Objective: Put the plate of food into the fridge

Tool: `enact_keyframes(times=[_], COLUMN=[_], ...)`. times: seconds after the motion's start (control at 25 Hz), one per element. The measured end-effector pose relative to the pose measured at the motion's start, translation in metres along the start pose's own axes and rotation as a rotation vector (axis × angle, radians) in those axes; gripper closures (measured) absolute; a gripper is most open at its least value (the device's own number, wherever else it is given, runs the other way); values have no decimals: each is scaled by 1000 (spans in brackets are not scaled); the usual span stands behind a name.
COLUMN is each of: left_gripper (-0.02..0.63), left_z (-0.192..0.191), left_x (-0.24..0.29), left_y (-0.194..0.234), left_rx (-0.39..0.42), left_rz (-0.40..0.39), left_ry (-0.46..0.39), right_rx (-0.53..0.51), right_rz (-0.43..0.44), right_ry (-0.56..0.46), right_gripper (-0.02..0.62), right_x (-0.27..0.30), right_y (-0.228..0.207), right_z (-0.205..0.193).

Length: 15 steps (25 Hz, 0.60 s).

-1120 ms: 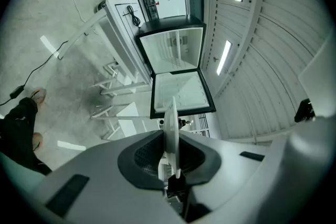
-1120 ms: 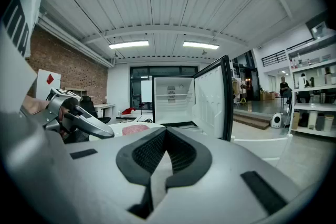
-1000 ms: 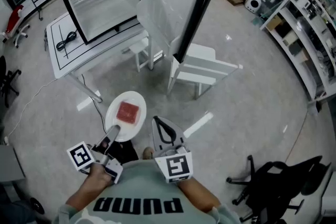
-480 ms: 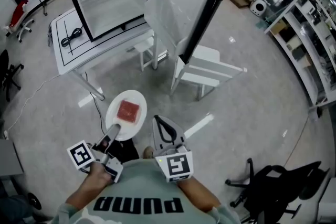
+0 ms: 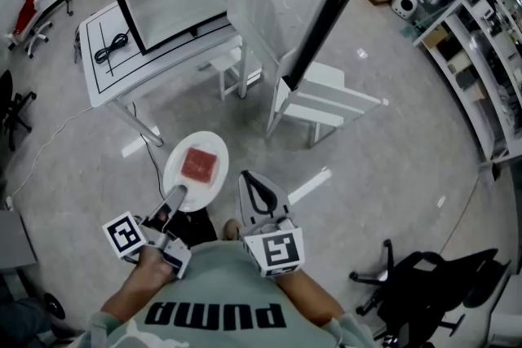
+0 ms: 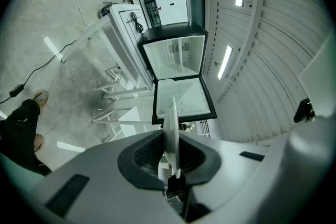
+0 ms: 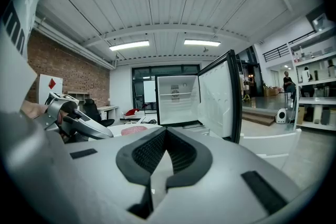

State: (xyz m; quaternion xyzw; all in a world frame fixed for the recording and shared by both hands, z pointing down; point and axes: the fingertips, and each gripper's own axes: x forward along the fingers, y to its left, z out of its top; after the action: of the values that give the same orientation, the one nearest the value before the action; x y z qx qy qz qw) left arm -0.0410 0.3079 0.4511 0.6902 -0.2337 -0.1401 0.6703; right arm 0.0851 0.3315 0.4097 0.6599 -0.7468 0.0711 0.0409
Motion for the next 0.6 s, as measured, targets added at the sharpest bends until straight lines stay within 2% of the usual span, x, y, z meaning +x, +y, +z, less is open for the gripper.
enact_keyframes(times=[0.6], left_gripper=[561], left_z=[42], left_x=[8], left_y=[-7], left_rx=[5], left_rz=[2], left_ry=[-1], right_rx=[20], right_rz=[-17], right_ry=[-13], right_gripper=[591], right_x=[41], right_y=[1], right_z=[16])
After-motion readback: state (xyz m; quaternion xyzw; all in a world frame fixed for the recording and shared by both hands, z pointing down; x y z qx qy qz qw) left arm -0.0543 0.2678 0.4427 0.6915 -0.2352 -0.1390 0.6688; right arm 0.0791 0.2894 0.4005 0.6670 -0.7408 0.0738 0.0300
